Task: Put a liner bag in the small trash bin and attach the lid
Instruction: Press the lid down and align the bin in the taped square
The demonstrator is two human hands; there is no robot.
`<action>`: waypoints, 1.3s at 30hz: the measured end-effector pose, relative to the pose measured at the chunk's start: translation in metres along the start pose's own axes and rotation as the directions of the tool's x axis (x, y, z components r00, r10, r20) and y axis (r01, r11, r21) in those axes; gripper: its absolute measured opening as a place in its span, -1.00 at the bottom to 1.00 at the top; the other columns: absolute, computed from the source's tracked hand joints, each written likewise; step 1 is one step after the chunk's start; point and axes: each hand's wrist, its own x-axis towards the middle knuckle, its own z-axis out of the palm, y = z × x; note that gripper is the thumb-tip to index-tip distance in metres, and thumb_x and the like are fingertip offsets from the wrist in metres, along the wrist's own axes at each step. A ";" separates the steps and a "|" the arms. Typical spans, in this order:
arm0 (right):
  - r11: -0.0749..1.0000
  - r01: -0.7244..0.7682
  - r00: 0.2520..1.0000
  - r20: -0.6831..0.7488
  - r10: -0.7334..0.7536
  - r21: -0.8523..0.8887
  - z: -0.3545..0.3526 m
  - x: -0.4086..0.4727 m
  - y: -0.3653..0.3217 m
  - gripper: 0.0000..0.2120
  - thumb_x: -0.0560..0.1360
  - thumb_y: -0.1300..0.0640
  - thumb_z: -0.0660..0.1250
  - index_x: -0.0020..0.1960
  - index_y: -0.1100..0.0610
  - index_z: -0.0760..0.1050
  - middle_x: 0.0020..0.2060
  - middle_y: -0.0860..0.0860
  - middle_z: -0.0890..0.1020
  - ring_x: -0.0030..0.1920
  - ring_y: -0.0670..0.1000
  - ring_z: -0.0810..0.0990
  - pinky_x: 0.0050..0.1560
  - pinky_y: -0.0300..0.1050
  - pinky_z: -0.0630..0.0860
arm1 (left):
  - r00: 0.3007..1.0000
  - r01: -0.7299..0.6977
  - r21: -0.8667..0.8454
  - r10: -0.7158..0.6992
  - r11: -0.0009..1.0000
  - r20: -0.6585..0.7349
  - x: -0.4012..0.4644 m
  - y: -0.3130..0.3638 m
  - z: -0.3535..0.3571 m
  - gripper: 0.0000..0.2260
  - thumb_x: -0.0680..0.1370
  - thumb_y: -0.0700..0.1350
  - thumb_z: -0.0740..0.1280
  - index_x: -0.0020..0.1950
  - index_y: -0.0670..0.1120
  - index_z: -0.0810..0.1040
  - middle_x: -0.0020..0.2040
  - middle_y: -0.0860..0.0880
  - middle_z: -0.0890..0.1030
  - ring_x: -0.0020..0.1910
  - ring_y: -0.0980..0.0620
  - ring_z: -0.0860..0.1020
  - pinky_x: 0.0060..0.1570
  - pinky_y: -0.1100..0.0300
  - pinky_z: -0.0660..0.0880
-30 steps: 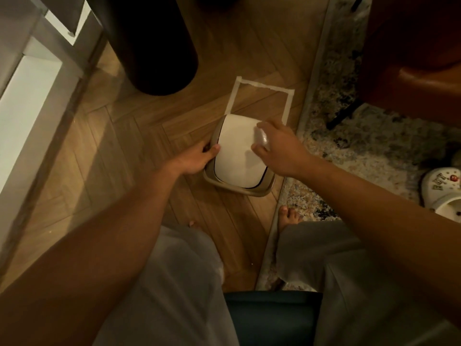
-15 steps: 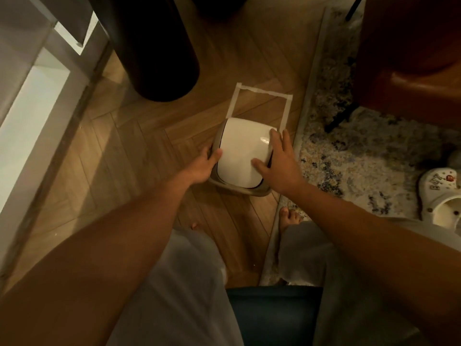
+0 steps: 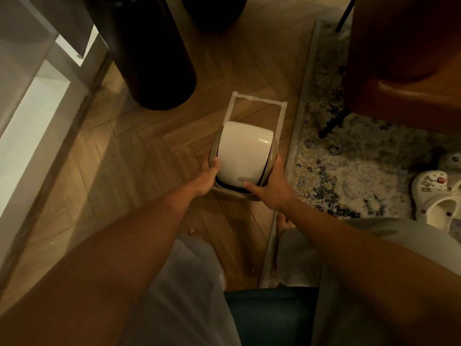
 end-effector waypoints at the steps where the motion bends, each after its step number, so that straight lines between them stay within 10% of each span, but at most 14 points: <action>1: 1.000 0.003 1.000 0.018 -0.003 0.008 0.000 0.000 0.000 0.31 0.21 -0.11 0.68 0.64 0.07 -0.15 0.50 0.01 0.35 0.51 0.02 0.33 0.47 0.15 0.37 | 1.000 0.007 -0.012 -0.007 1.000 -0.003 0.001 0.000 0.001 -0.16 0.49 0.45 -0.06 0.64 0.00 -0.06 0.60 -0.05 0.15 0.56 -0.06 0.13 0.51 0.02 0.04; 8: 0.998 0.032 0.995 0.096 -0.027 -0.056 -0.004 -0.004 0.010 0.50 0.14 -0.03 0.74 0.64 0.14 -0.33 0.61 0.08 0.06 0.61 0.08 0.08 0.54 0.22 0.20 | 0.993 -0.052 0.048 0.047 0.997 0.112 -0.005 -0.003 -0.005 0.03 0.40 0.28 0.46 0.62 0.06 -0.15 0.51 0.01 0.29 0.38 0.07 0.34 0.35 0.17 0.28; 39: 0.988 0.057 0.997 0.066 -0.048 -0.141 -0.027 0.039 0.025 0.48 0.17 -0.02 0.72 0.63 -0.05 -0.38 0.64 0.03 0.03 0.60 0.10 0.11 0.50 0.14 0.23 | 0.970 -0.244 0.127 0.244 0.961 0.020 0.044 0.013 -0.003 0.17 0.16 0.33 0.60 0.59 0.04 0.05 0.43 0.10 0.34 0.41 0.06 0.36 0.36 0.02 0.41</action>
